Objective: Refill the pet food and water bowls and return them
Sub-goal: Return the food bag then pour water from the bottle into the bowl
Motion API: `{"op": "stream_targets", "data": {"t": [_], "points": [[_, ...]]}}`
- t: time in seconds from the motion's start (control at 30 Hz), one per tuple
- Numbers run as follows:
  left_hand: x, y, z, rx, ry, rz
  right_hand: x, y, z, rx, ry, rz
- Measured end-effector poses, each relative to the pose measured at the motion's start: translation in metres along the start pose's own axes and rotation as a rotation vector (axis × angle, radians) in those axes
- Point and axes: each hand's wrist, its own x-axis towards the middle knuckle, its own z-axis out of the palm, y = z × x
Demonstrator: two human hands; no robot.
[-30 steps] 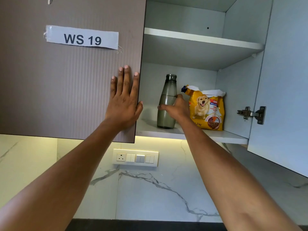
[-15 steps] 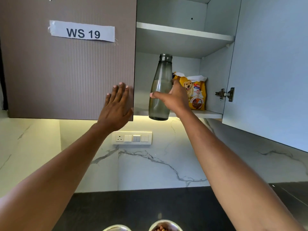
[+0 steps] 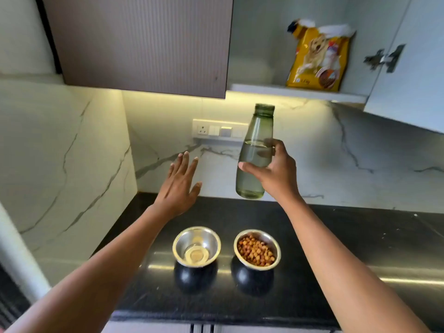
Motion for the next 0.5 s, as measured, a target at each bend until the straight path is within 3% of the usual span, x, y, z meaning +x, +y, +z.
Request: {"op": "stream_targets", "data": {"t": [0.5], "points": [[-0.154,-0.063,0.111,-0.077,-0.368,-0.476,-0.147,0.139,0.091,-0.041,-0.421,0.147]]}}
